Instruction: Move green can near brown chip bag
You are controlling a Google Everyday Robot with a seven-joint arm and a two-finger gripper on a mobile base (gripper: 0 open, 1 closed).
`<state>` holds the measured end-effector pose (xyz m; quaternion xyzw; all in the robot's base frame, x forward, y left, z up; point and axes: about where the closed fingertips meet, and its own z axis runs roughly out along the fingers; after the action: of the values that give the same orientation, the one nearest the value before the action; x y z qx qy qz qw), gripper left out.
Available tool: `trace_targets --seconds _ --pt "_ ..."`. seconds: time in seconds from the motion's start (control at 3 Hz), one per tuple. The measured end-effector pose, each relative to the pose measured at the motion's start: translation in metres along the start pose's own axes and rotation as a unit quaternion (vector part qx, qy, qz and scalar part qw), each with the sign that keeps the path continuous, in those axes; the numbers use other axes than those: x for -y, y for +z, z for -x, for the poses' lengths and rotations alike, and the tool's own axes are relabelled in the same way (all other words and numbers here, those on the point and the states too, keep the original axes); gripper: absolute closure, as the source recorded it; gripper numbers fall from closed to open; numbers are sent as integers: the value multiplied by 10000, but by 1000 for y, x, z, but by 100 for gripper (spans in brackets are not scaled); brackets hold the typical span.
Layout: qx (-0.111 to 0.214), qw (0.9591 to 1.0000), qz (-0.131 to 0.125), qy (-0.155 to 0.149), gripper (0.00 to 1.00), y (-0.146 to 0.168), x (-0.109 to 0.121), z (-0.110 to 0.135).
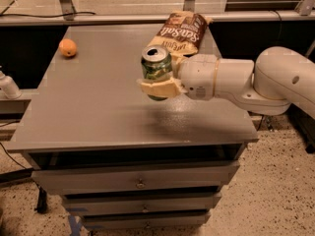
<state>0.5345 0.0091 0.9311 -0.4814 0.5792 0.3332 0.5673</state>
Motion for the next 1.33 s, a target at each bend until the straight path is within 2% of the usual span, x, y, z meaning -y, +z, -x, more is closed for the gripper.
trace_targets --seconds 0.33,0.67,1.0,1.33 --pt "0 10000 1 0 100 0 0 0" --pt "-22 9998 51 -195 100 0 4 1" --pt "-216 9983 -223 -492 100 -21 34 9" --pt "-275 9949 -718 -653 100 -59 82 18"
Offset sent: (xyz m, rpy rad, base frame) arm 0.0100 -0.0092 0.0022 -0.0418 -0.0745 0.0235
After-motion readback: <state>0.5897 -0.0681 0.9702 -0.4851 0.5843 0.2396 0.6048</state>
